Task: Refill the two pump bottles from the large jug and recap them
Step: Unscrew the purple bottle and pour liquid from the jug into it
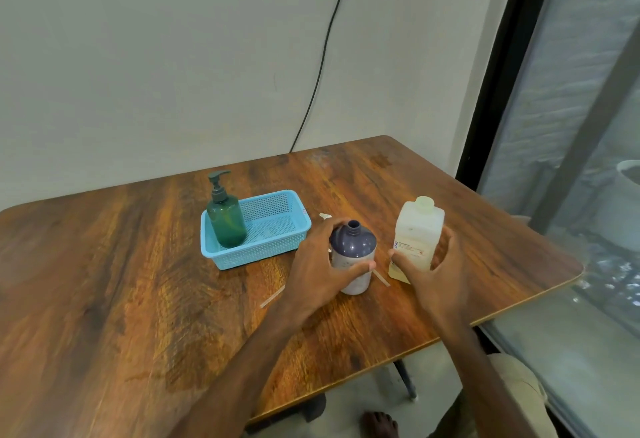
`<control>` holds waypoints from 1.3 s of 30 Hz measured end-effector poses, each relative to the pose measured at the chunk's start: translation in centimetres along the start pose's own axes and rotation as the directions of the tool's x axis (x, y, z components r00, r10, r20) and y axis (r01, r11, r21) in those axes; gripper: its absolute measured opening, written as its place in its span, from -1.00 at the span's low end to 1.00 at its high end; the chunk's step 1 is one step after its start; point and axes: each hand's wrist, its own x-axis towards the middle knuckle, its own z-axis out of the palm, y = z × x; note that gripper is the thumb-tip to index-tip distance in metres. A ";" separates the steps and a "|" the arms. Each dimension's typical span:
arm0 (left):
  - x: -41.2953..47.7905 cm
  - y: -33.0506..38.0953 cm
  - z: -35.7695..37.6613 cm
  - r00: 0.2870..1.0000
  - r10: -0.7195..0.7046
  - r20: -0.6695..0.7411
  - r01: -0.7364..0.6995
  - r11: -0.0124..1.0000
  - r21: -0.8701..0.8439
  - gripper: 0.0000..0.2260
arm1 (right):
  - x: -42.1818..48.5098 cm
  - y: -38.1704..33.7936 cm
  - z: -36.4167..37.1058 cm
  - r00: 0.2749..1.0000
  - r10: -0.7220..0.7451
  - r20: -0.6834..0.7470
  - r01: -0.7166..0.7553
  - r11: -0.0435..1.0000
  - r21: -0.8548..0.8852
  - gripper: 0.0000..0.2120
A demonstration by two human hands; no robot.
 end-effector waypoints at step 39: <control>-0.2 0.5 -2.0 0.984 0.093 0.151 -0.094 0.996 -0.004 -0.29 | 1.3 -3.7 -4.6 0.868 -0.362 0.340 0.456 0.852 -0.258 -0.09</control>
